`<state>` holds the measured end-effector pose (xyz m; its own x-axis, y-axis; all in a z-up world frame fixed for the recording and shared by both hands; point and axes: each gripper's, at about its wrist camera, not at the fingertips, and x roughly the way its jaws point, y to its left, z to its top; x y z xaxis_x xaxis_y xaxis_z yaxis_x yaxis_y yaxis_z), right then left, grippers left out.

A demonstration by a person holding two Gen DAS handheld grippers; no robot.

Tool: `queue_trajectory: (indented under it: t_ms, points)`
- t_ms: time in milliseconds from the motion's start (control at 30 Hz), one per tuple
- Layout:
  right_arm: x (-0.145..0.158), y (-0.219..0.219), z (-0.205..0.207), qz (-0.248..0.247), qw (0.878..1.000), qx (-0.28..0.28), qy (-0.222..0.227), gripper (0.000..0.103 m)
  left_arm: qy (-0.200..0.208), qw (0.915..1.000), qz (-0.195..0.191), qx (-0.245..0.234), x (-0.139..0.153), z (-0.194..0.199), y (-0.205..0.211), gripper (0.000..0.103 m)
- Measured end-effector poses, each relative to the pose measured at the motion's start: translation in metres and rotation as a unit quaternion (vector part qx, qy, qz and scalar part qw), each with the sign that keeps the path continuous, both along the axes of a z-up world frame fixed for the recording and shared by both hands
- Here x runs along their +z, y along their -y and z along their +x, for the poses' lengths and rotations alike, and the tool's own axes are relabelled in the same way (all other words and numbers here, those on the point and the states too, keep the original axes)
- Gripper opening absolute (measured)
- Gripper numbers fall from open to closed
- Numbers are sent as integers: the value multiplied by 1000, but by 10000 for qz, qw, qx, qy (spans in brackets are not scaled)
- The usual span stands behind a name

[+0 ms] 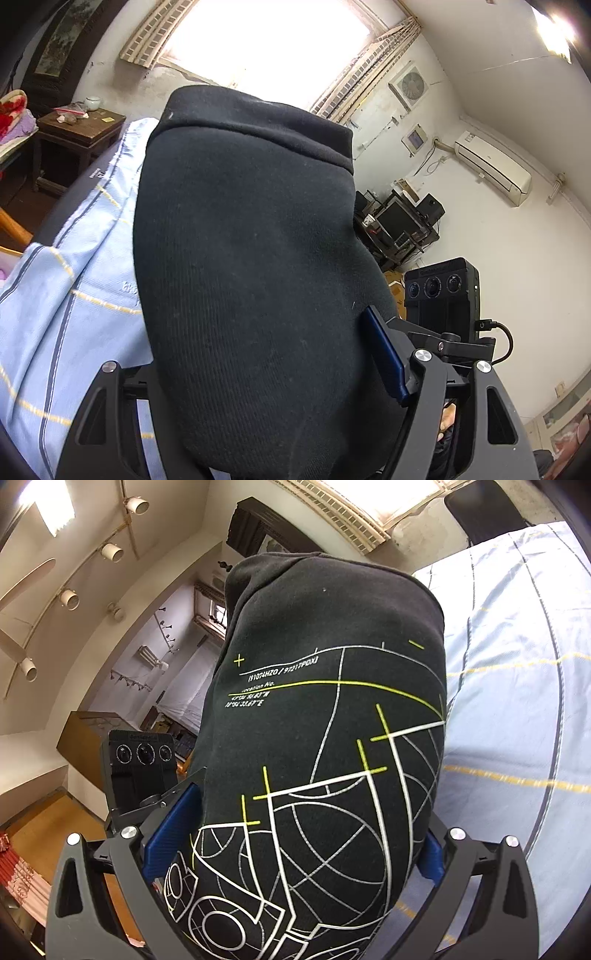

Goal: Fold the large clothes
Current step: 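Grasp the folded bundle between both grippers and lift it off the bedspread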

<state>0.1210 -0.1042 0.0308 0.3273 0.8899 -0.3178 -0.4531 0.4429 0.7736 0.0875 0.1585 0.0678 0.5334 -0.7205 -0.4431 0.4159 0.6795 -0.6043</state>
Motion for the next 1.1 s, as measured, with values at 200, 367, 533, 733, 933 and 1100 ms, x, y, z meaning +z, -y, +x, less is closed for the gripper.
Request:
queue_trajectory:
  t_ms: [200,367,533,733,933,1100]
  points:
    - [4,-14,-12,17,9998,139,104,98,155,9997,-64,191,-2,-27,-18,74]
    - [-4,-42,-1,24,9994,318,-122,98,24,9992,-88,390,-11,-27,-38,74]
    - [-12,-63,12,-45,9986,432,-285,98,-125,9984,-193,526,-24,-17,-57,74]
    - [-30,-89,33,-174,9968,532,-572,98,-385,9968,-291,638,-44,3,-75,74]
    - [-51,-111,47,-346,9936,570,-915,98,-726,9939,-434,707,-75,22,-93,74]
    - [-83,-125,67,-611,9871,537,-1377,98,-1255,9882,-472,737,-116,41,-104,74]
